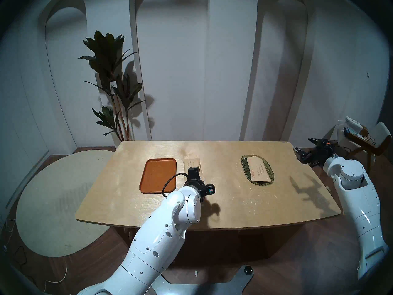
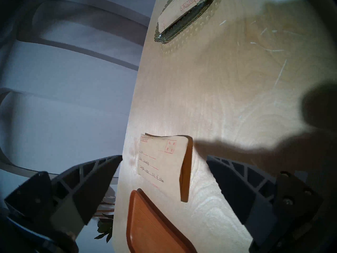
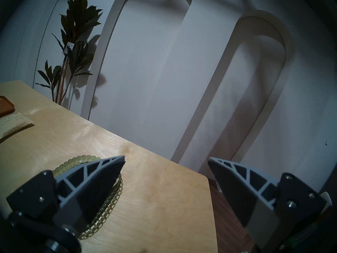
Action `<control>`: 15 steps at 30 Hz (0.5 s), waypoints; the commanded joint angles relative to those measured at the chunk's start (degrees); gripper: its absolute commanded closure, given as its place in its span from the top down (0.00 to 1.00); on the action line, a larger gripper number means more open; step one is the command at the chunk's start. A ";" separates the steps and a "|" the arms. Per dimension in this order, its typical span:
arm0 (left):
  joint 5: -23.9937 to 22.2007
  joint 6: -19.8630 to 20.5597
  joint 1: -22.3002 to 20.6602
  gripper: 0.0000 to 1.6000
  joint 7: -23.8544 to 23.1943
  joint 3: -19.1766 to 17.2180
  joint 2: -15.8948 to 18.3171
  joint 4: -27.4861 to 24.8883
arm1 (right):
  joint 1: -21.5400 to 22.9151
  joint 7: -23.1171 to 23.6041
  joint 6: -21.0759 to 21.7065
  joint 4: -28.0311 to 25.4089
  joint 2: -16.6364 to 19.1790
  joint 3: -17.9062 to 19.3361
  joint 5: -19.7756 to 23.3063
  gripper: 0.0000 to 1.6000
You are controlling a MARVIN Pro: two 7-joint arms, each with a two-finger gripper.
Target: Sort the mail into the trays, one tray per recipient
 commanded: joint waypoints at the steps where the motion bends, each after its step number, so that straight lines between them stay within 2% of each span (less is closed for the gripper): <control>1: -0.10 -0.37 -0.22 1.00 0.96 -0.45 0.30 -1.04 | 0.43 0.08 -0.58 -0.81 0.42 0.36 -0.05 1.00; 15: -1.01 -1.99 -2.54 1.00 2.23 -0.78 -0.50 2.66 | 0.42 0.03 -0.58 -0.81 0.48 0.31 0.02 1.00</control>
